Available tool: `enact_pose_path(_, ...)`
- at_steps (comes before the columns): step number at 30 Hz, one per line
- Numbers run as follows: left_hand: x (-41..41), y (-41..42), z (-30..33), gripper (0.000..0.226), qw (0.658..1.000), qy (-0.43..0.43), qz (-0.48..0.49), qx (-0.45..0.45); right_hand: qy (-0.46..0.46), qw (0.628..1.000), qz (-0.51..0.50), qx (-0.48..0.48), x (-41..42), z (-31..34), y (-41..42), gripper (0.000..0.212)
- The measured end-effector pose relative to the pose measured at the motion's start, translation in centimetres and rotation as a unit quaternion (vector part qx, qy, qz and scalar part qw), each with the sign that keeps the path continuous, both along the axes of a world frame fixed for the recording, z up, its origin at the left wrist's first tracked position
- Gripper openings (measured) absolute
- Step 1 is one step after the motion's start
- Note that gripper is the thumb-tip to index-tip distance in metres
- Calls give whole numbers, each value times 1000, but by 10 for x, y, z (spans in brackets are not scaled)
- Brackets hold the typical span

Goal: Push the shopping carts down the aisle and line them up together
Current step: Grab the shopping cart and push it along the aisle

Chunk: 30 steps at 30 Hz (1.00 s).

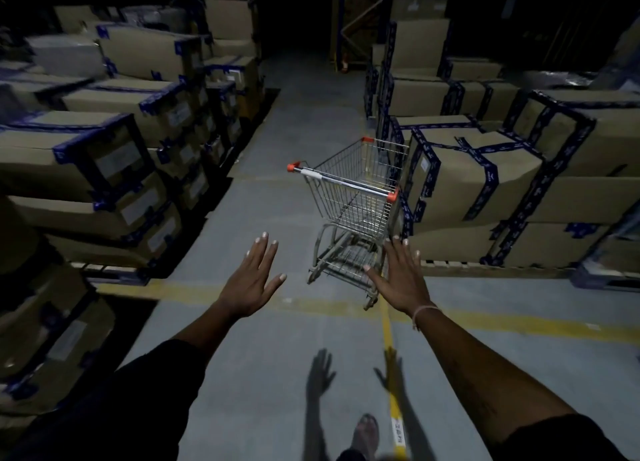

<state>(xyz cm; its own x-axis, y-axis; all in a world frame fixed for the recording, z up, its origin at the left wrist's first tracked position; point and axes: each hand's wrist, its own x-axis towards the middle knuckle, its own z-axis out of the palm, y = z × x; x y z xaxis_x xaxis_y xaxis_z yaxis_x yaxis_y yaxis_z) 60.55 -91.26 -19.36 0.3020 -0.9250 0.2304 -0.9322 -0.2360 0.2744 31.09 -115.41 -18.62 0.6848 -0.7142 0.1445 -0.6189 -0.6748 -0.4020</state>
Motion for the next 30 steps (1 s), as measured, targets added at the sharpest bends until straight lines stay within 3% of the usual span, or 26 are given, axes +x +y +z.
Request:
enact_pose_path(8, 74, -143, -2, 82, 999, -35, -10, 3, -10, 1000, -14, 5, 75, -2, -145, 98)
enact_pose_path(15, 124, -267, 11, 82, 999, -33, -1, -3, 38, 999, 3, 25, 137, 14, -251, 94)
enact_pose_path(26, 203, -433, -25, 83, 996, -33, -73, 46, 114, 980, 16, 160, 246, -20, -338, 79)
enact_pose_path(30, 236, -480, -48, 85, 992, -26, -109, 61, 179, 978, 1, 111, 276, -43, -356, 71)
